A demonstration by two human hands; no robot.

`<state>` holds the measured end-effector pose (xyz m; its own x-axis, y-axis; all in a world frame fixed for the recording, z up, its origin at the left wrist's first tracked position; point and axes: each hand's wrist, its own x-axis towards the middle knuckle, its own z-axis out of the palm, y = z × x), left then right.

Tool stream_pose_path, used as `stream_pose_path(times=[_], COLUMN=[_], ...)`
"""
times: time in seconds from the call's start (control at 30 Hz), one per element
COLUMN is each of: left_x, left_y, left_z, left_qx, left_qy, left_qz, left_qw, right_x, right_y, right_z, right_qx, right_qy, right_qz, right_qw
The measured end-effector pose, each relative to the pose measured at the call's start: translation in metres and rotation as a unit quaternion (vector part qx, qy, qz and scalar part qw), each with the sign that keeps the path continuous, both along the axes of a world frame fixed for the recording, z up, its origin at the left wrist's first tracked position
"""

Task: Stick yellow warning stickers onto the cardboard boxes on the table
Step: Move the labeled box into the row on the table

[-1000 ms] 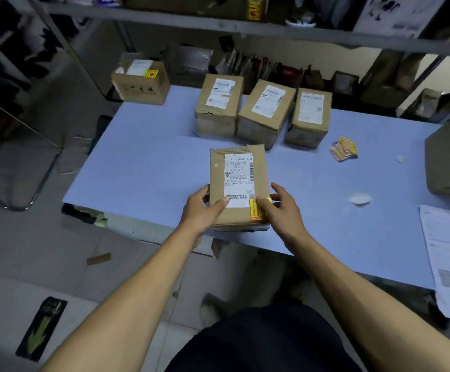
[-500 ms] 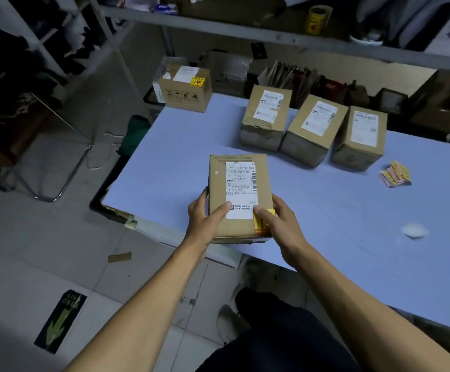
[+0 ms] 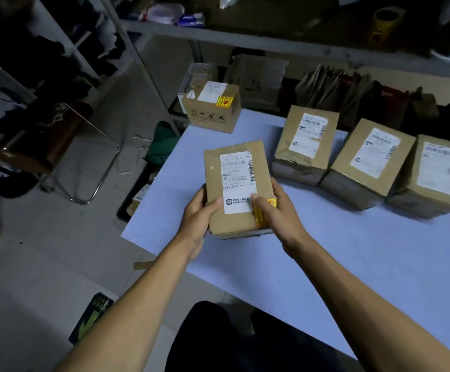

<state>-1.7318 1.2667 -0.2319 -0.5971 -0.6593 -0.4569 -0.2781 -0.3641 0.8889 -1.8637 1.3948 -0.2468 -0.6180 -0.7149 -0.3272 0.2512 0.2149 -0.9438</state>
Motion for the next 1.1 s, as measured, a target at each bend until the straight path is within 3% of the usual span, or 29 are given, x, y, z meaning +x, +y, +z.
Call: stream_pose_path(times=[0.3,0.73,1.1], left_x=[-0.053,-0.162,-0.249], left_y=[-0.061,-0.179,-0.213], left_z=[-0.009,-0.001,-0.035], left_qx=[-0.030,-0.042,-0.096], left_qy=[-0.028,0.029,-0.021], left_qz=[-0.031,-0.160,-0.227], left_qw=[0.999,0.986,0.969], right_x=[-0.018,-0.090,-0.159], right_y=[-0.053,-0.152,-0.187], right_z=[-0.011,0.020,-0.006], right_qx=[0.027,0.029,0.077], right_qy=[-0.002,0.044,0.019], right_qz=[-0.045,-0.178,-0.245], right_qw=[0.999,0.983,0.966])
